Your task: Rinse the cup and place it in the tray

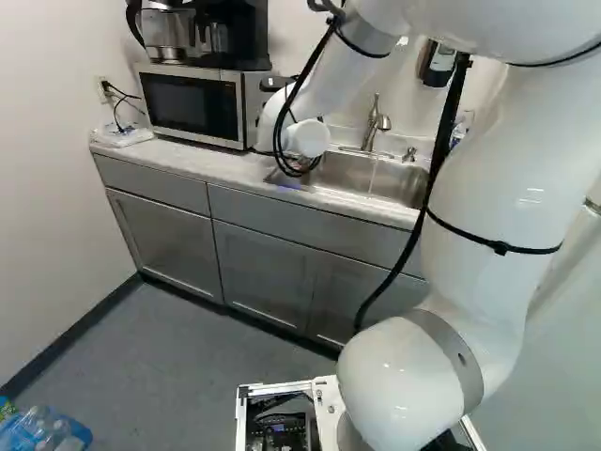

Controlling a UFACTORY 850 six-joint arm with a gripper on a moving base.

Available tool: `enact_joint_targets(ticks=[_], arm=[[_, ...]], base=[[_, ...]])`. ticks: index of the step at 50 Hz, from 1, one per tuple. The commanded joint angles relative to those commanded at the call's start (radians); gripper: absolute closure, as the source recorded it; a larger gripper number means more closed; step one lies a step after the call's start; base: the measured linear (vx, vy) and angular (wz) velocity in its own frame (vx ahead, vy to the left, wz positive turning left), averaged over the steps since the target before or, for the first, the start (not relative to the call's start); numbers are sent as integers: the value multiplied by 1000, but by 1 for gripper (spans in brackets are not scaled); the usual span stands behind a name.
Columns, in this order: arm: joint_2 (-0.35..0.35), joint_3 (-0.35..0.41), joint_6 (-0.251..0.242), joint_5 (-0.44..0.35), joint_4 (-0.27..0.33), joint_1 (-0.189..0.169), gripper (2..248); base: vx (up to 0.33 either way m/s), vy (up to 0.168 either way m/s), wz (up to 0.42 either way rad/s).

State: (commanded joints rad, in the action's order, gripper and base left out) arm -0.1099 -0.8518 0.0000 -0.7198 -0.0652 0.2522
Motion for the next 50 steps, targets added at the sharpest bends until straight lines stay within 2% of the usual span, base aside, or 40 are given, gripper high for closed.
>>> enact_joint_targets(ticks=[50], arm=[[43,45,0,0,0,-141,125]], base=[[0,0,0]])
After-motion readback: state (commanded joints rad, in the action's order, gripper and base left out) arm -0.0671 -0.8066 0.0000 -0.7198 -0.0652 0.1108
